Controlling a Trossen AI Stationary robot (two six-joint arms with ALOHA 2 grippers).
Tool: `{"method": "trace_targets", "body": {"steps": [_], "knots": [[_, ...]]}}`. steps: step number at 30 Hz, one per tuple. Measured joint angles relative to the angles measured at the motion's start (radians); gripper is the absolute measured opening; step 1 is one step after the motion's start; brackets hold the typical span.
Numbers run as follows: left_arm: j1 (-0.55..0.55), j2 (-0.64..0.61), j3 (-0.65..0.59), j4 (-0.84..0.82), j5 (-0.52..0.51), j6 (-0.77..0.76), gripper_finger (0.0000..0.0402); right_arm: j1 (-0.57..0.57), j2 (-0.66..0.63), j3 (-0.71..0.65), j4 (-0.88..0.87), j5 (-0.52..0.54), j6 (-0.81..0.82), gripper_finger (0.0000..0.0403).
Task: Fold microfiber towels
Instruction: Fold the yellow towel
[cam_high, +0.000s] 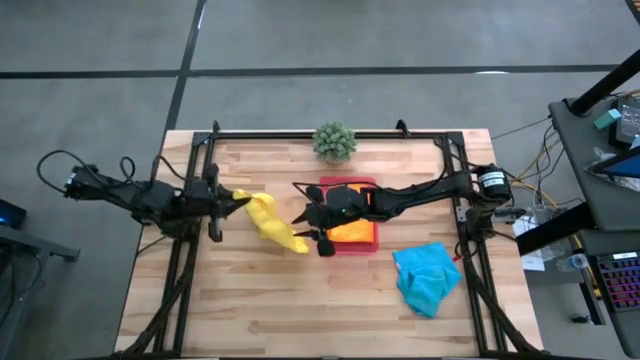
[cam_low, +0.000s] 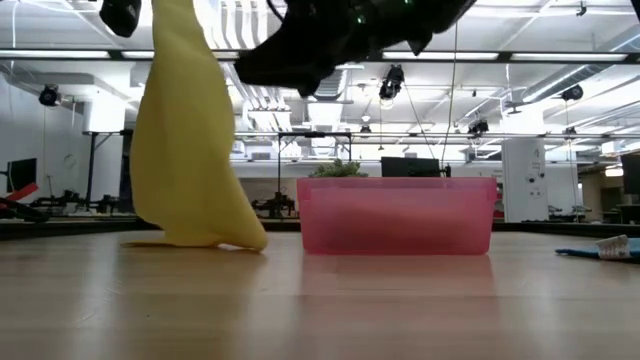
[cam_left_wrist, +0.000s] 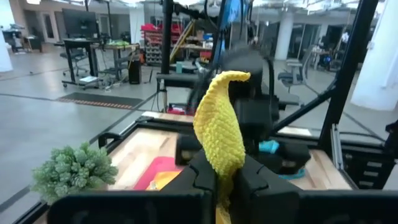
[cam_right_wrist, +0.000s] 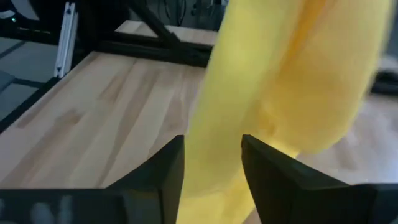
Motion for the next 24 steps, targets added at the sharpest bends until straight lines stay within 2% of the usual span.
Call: {"method": "trace_targets", "body": {"steps": [7,10,13,20,24], "knots": [[0.0,-0.042,-0.001,0.0,0.0,0.004,0.0,0.0,0.082,0.005,0.071,0.007,0.05,0.0209],[0.0,-0.051,-0.003,0.0,0.001,0.005,0.0,-0.005,0.113,0.054,0.062,0.091,0.057,0.0224],[0.0,-0.058,-0.004,-0.017,0.001,0.009,0.0,-0.01,0.116,0.084,0.057,0.128,0.028,0.0228],[0.0,-0.063,-0.005,-0.034,0.003,0.007,0.0,-0.028,0.113,0.139,0.066,0.132,-0.021,0.0226],[0.0,-0.061,-0.005,-0.034,0.004,0.006,0.0,-0.043,0.152,0.157,0.138,0.044,-0.011,0.0225]]}}
